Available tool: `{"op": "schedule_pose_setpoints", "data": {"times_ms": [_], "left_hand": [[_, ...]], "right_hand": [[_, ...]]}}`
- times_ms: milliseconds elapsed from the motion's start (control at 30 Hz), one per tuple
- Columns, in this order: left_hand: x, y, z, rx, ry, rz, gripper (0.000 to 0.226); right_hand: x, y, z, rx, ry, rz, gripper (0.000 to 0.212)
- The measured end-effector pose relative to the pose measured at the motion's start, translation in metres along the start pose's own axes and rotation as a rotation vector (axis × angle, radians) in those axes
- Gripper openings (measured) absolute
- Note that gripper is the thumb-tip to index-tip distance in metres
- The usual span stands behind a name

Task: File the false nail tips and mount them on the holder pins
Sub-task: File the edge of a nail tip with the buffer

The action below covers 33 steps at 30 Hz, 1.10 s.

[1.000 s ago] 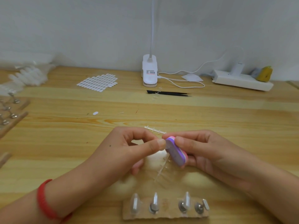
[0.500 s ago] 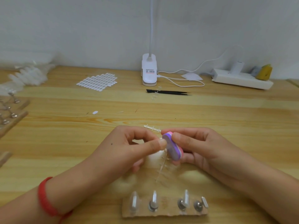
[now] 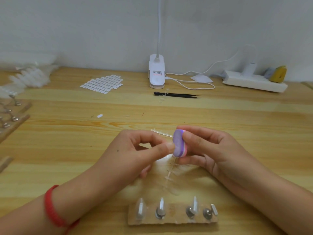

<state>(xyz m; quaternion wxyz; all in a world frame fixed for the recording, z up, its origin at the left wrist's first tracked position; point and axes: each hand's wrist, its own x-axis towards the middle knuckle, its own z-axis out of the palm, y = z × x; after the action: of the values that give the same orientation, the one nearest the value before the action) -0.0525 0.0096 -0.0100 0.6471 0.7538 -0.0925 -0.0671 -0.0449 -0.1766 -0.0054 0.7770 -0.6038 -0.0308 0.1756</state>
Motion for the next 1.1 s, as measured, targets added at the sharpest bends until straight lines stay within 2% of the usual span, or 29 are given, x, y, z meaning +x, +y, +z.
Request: {"op": "schedule_pose_setpoints", "data": {"times_ms": [133,267,433,567,700,867,967,1100], "left_hand": [[0.0021,-0.0008,-0.0007,-0.024,0.073,-0.001,0.029],[-0.0005,0.0011,0.0035,-0.030,0.016,0.021,0.020],[0.0006,0.0011,0.0033,-0.028,0.126,0.072,0.024],[-0.0007,0.0041,0.0042,-0.031,0.099,0.096,0.016],[-0.0003,0.0038,0.0050,-0.005,0.097,0.110,0.017],[-0.0006,0.0051,0.0056,-0.026,0.092,0.120,0.015],[-0.0008,0.0055,0.0056,-0.036,0.097,0.122,0.017],[-0.0014,0.0059,0.0061,-0.034,0.085,0.113,0.017]], "right_hand": [[-0.0002,0.0005,-0.0017,-0.007,-0.049,0.011,0.032],[0.0001,-0.0006,-0.0019,0.030,-0.022,0.004,0.034],[-0.0013,-0.0002,0.0003,-0.022,-0.041,-0.005,0.031],[-0.0017,0.0009,0.0007,0.041,0.041,-0.046,0.027],[-0.0033,0.0020,0.0032,-0.013,-0.006,-0.053,0.029],[-0.0023,0.0036,0.0009,0.049,0.038,-0.075,0.026],[-0.0036,0.0041,0.0033,-0.032,-0.016,-0.077,0.029],[-0.0025,0.0039,0.0000,0.052,0.043,-0.096,0.024]]}}
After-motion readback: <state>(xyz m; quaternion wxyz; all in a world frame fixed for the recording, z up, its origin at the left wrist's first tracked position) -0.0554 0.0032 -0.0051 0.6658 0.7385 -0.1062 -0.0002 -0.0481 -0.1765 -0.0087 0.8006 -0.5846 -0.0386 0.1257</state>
